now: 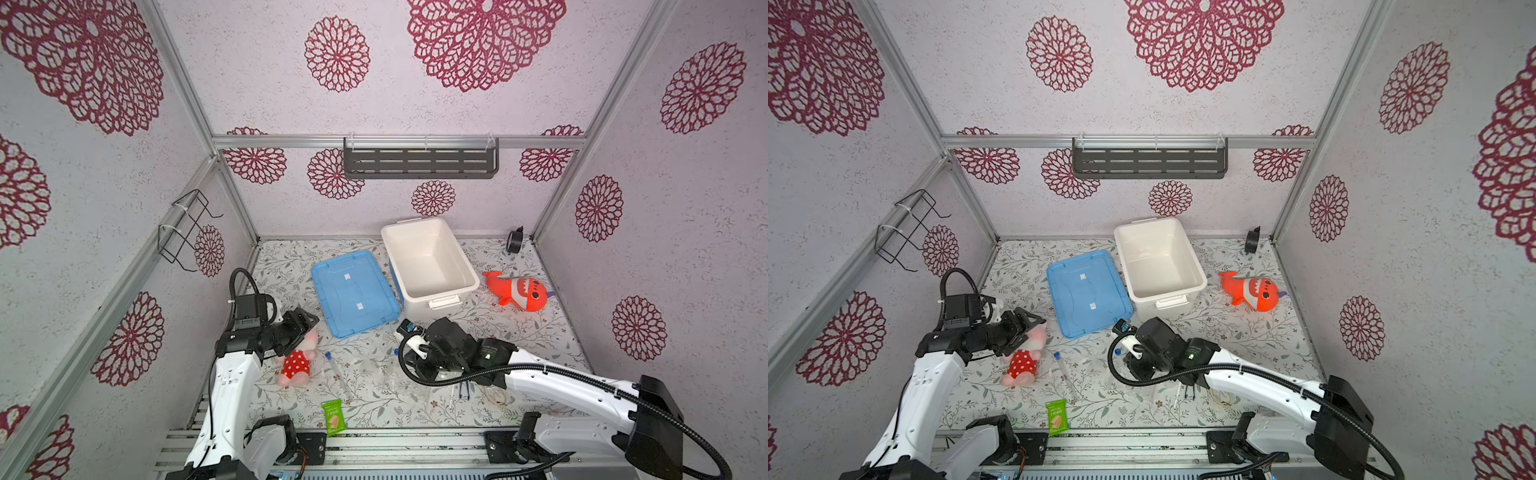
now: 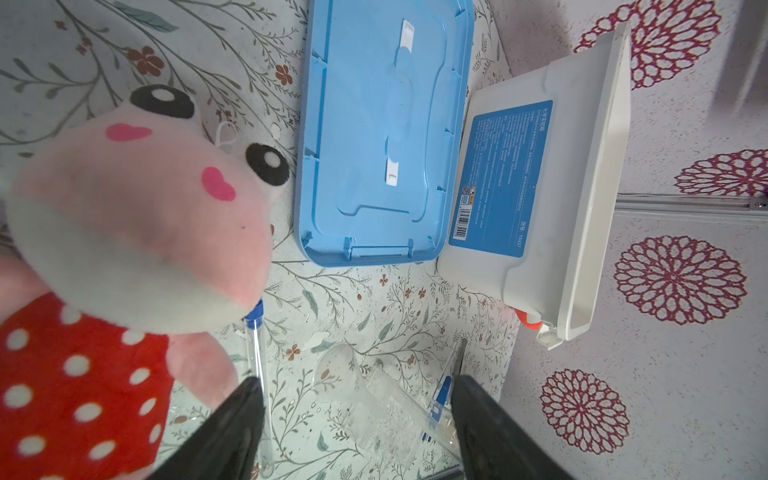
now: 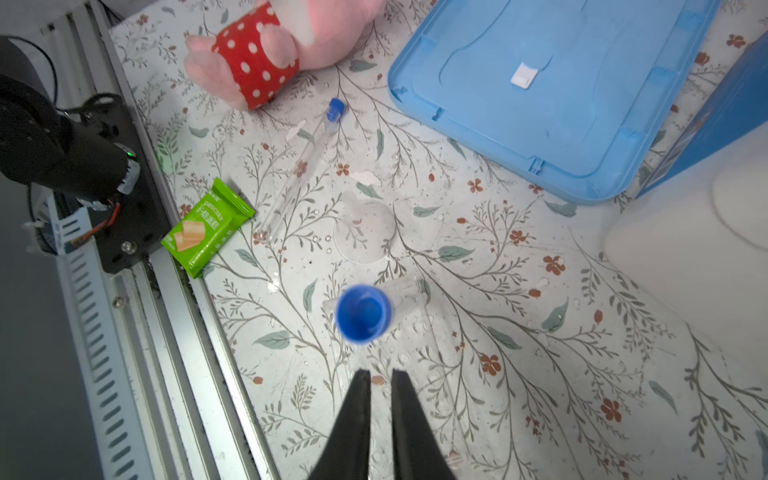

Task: Organize the chemistry lab equipment

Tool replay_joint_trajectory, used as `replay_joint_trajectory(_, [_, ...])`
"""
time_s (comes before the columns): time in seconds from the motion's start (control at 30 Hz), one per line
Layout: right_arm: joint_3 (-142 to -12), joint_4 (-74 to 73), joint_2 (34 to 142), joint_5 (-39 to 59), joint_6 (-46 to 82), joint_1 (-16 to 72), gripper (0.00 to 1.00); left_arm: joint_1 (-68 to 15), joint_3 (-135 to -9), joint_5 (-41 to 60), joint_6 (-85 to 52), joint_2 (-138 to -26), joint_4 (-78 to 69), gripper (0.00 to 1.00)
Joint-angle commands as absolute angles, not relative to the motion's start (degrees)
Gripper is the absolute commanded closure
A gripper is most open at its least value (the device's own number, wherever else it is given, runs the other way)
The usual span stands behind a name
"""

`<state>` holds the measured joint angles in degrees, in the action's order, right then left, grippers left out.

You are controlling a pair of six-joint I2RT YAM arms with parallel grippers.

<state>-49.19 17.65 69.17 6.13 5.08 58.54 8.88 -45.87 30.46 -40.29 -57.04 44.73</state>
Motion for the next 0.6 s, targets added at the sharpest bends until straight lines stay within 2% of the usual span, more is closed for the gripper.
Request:
replay_joint_trajectory(0.0, [-51.5, 15.0, 69.9, 8.6, 5.1, 57.0, 0.86, 8.7, -44.5, 30.5, -39.7, -56.1, 43.7, 0.25])
replay_joint_trajectory(0.37, [-50.5, 17.2, 68.5, 12.5, 4.6, 55.6, 0.84, 8.7, -44.7, 30.8, -39.2, -56.6, 43.8, 0.25])
replay_joint_trajectory(0.57, [-49.0, 15.2, 68.5, 21.9, 5.2, 55.6, 0.82, 8.8, -45.1, 30.7, -38.8, -56.8, 43.9, 0.25])
